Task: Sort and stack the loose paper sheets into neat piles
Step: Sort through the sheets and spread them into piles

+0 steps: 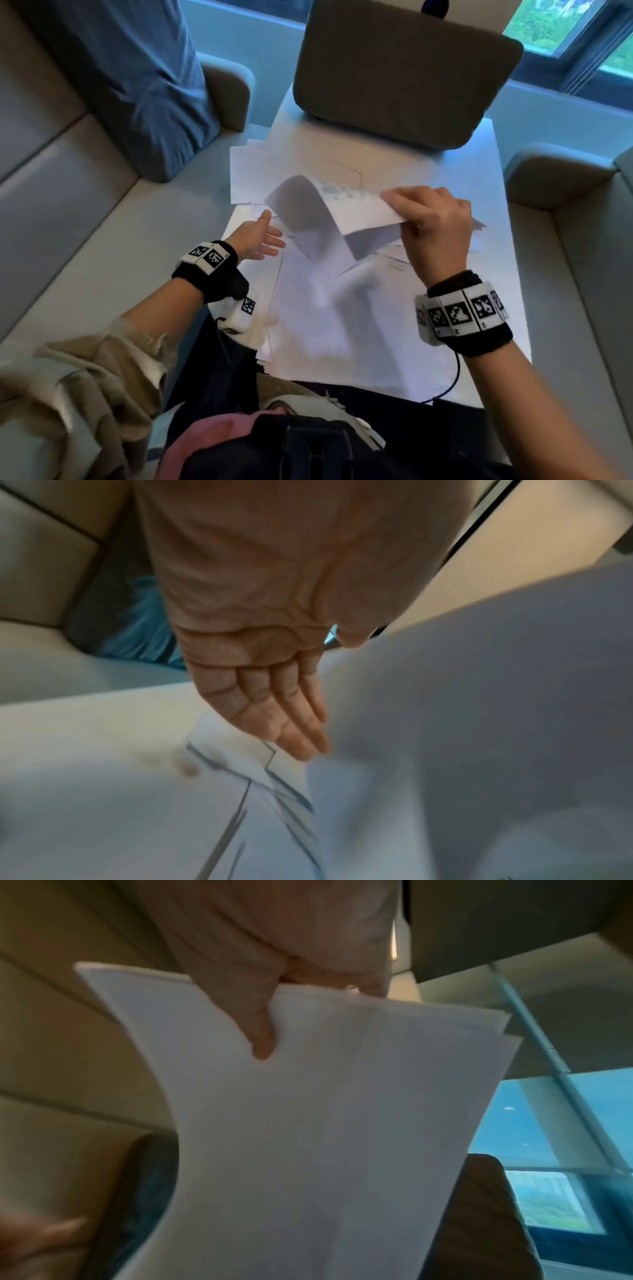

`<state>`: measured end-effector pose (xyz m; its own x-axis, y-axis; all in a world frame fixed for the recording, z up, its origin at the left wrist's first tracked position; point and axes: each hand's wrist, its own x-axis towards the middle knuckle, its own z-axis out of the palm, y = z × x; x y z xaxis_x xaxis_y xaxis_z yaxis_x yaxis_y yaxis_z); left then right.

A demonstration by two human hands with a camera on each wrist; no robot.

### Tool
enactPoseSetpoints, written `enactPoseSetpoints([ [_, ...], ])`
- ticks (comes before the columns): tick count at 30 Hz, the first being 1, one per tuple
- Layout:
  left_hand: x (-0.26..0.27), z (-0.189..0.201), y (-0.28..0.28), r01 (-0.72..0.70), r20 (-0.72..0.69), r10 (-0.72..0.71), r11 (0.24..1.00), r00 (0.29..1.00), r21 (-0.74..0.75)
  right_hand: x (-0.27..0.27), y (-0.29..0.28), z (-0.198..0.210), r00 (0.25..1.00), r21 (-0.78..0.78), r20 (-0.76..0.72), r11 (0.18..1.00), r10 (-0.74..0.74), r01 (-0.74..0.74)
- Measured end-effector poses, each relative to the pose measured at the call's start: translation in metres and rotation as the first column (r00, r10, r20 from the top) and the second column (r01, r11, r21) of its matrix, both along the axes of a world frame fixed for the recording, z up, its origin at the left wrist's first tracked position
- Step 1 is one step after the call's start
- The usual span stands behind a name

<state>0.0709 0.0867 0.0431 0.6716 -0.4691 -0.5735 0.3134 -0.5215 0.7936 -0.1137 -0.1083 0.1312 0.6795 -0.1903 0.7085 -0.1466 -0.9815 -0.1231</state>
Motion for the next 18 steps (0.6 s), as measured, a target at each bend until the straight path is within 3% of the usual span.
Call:
enactPoseSetpoints([
  [2, -0.006, -0.003, -0.002, -0.027, -0.06, 0.026, 0.999, 0.998, -0.029, -0.02, 0.02, -0.021, 0.987, 0.018, -0.127, 0.995, 0.098, -0.097],
  [4, -0.01, -0.008, -0.005, -0.015, -0.115, 0.011, 1.0, 0.993, -0.027, -0.036, 0.034, -0.052, 0.964, 0.165, -0.206, 0.977, 0.167, -0.134],
  [7, -0.015, -0.018, -0.006, 0.097, -0.151, -0.093, 0.995, 0.984, 0.018, -0.052, 0.042, -0.081, 0.968, 0.42, -0.176, 0.903, 0.181, -0.092],
  [10, -0.017, -0.027, -0.009, 0.105, -0.144, -0.102, 0.994, 0.984, 0.017, -0.054, 0.037, -0.072, 0.999, 0.599, 0.014, 0.8, 0.034, -0.036],
  [12, -0.017, -0.031, -0.013, 0.094, -0.114, -0.091, 0.995, 0.989, 0.02, -0.051, 0.027, -0.055, 0.984, 0.736, 0.14, 0.677, -0.111, -0.028],
  [14, -0.017, -0.035, -0.018, 0.087, -0.071, -0.085, 0.996, 0.994, 0.035, -0.05, 0.015, -0.039, 0.959, 0.824, 0.18, 0.566, -0.22, -0.025],
  [18, -0.009, -0.041, -0.02, 0.044, 0.057, -0.042, 0.999, 0.998, -0.025, -0.057, -0.002, -0.029, 0.947, 0.904, 0.176, 0.426, -0.268, -0.047],
])
